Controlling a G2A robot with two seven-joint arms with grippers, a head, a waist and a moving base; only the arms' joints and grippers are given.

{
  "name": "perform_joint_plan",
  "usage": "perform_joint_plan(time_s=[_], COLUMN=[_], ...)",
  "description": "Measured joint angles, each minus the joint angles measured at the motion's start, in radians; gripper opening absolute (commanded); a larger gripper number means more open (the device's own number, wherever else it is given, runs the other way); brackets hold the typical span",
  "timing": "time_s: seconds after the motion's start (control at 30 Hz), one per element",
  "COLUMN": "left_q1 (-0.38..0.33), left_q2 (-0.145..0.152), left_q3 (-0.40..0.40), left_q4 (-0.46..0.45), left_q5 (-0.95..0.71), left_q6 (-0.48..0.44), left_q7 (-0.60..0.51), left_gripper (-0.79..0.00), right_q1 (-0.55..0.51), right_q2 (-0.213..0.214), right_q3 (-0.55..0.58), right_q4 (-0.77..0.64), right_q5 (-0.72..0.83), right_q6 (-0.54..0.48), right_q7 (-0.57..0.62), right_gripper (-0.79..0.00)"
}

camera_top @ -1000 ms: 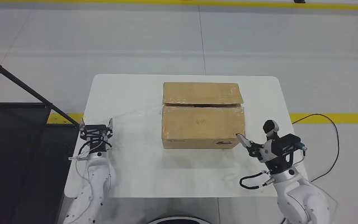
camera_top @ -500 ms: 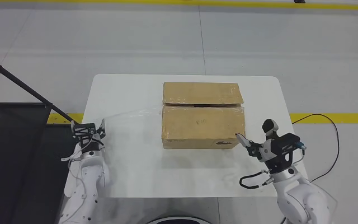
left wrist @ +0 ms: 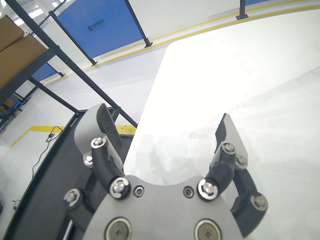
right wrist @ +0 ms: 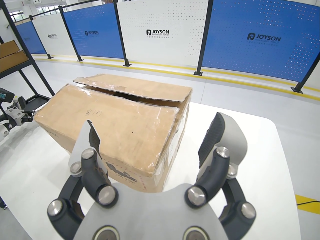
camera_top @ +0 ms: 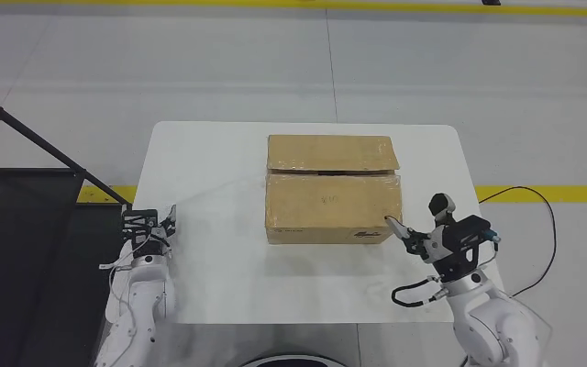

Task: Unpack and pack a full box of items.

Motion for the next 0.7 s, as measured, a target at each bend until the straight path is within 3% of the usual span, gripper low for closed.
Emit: perform_joint_plan(time_s=[0.33, 0.5, 0.7], left_q1=[0.064, 0.074, 0.142], left_q2=[0.008, 0.008, 0.008], left_q3=[-0.030, -0.034, -0.064], left_q4=[-0.037, -0.047, -0.169], left_q5=[0.021, 0.029, -0.056], left_q6=[-0.122, -0.139, -0.198], left_q7=[-0.057, -0.052, -0.004], left_gripper=[0.000, 0.000, 0.000], right_q1=[0.021, 0.024, 0.030], right_q2=[0.002, 0.003, 0.006], right_q3=[-0.010, -0.012, 0.004], right_q4=[-0.005, -0.006, -0.015], right_q5=[-0.004, -0.007, -0.003], right_q6=[0.000, 0.000, -0.001], right_q7=[0.017, 0.019, 0.043], right_gripper=[0.000, 0.000, 0.000])
